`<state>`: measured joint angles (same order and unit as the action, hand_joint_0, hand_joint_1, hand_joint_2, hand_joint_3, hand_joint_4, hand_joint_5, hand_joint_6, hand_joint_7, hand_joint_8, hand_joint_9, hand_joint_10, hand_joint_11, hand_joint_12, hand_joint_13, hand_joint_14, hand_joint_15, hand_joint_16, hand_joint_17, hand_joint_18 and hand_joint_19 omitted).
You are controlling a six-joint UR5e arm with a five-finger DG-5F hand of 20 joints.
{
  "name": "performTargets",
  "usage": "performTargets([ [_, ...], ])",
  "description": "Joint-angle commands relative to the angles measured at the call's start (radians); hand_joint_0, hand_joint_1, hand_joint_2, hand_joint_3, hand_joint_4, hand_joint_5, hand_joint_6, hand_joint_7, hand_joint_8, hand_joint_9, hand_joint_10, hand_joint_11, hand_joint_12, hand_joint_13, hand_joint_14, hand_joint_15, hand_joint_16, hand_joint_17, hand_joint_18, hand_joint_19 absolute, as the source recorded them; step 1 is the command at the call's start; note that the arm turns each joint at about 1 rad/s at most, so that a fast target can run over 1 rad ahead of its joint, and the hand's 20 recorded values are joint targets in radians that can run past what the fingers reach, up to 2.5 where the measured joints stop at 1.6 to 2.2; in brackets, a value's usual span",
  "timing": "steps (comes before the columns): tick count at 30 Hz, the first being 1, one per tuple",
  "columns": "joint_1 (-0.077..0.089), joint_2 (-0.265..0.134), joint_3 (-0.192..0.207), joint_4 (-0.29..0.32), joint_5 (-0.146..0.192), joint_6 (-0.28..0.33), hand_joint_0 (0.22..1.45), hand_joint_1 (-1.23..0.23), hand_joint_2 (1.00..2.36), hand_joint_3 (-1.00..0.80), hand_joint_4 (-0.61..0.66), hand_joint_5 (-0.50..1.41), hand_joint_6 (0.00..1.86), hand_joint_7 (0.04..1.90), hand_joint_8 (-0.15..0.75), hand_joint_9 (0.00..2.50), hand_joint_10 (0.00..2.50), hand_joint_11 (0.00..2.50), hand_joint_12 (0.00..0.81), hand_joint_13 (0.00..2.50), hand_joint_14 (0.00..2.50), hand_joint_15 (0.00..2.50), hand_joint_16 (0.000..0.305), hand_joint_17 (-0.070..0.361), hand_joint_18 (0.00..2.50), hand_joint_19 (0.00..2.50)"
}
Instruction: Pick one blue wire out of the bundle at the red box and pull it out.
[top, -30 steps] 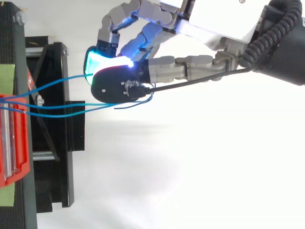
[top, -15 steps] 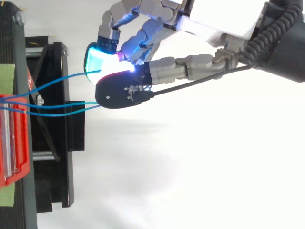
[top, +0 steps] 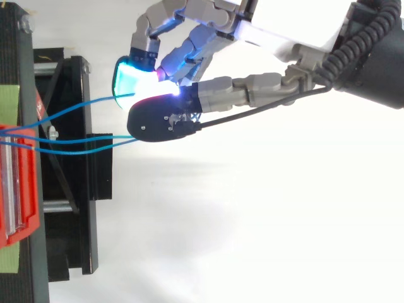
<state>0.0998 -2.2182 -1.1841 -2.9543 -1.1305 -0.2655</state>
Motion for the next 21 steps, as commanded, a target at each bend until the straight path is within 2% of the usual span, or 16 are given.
performTargets([
  [1, 0.0, 0.0, 0.0, 0.001, 0.0, -0.001, 0.61, -0.74, 1.02, -0.15, 0.15, -0.17, 0.95, 1.01, 0.369, 0.92, 0.01, 0.99, 0.442, 0.88, 0.02, 0.61, 0.056, 0.126, 0.83, 0.62],
  [14, 0.0, 0.0, 0.004, 0.0, 0.0, 0.002, 0.63, -0.76, 1.02, 0.05, 0.05, -0.14, 0.97, 1.09, 0.416, 1.02, 0.01, 1.02, 0.475, 0.95, 0.02, 0.61, 0.062, 0.14, 0.93, 0.59],
  [19, 0.0, 0.015, 0.004, -0.008, 0.002, 0.002, 0.64, -0.76, 1.01, 0.1, -0.01, -0.12, 0.96, 1.15, 0.417, 1.1, 0.01, 1.0, 0.485, 0.97, 0.02, 0.61, 0.065, 0.146, 0.95, 0.59],
  [21, 0.0, 0.025, 0.004, -0.029, 0.002, 0.002, 0.64, -0.76, 1.0, 0.12, -0.02, -0.11, 0.96, 1.17, 0.42, 1.14, 0.01, 1.01, 0.491, 0.98, 0.02, 0.61, 0.066, 0.149, 0.96, 0.58],
])
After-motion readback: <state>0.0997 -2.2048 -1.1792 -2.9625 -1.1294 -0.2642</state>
